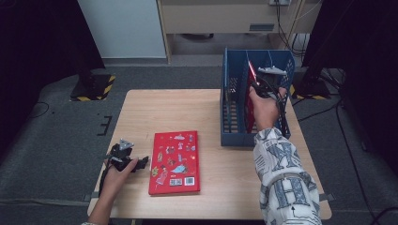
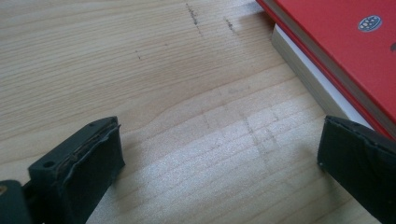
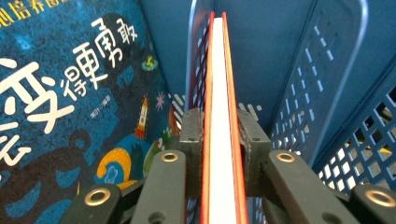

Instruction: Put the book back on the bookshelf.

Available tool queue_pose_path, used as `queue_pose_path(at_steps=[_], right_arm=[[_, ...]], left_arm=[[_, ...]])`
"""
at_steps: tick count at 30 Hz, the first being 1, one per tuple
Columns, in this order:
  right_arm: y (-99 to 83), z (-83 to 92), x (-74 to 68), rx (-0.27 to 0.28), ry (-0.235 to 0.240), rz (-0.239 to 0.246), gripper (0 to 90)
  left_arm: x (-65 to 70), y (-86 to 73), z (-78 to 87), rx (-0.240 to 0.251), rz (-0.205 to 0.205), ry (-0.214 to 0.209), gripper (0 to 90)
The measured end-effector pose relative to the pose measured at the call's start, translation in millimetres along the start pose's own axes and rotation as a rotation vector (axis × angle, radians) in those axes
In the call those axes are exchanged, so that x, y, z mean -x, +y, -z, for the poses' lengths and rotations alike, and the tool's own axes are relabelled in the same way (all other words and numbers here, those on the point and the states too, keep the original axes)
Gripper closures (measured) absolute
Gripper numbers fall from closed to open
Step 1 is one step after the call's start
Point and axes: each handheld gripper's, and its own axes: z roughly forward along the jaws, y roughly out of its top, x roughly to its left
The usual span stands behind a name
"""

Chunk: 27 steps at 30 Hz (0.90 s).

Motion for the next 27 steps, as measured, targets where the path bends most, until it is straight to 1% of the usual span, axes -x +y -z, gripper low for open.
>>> queue_pose_path(at_steps=[2,6,7,8,10,11,18,21,23,27], right_arm=[[0.4,-0.7,-0.5,-0.009,-0.001,0.002,75.1],[0.2,-1.3,-1.3,-0.007,-0.007,0.002,76.5],[0.3,-1.1,-1.2,-0.009,-0.011,0.005,77.1],[0.5,-0.3,-1.3,-0.01,-0.029,0.007,78.2],[-0.2,-0.1,-0.8,-0.007,-0.027,-0.013,78.8],[-0.2,0.0,-1.1,-0.006,-0.035,-0.013,78.9],[-0.7,-0.4,-3.0,0.009,-0.045,-0.016,79.2],[2.6,-1.4,-3.4,0.015,-0.046,0.001,79.2],[5.2,-2.2,-2.6,0.014,-0.055,0.008,79.2],[6.9,-3.3,0.5,0.031,-0.07,0.014,79.2]], left_arm=[[0.0,0.0,0.0,0.0,0.0,0.0,0.0],[0.0,0.0,0.0,0.0,0.0,0.0,0.0],[0.0,0.0,0.0,0.0,-0.001,0.0,0.0],[0.0,0.0,0.0,0.0,0.0,-0.001,0.0],[0.2,0.0,-0.1,0.002,0.001,-0.001,0.0],[0.2,0.0,-0.1,0.002,0.001,-0.001,0.0],[0.3,0.1,-0.2,0.002,-0.001,-0.003,0.0],[0.3,0.1,-0.2,0.002,-0.001,-0.004,0.0],[0.2,0.1,-0.2,0.001,-0.003,-0.005,0.0],[0.0,0.2,-0.2,0.002,-0.007,-0.005,0.0]])
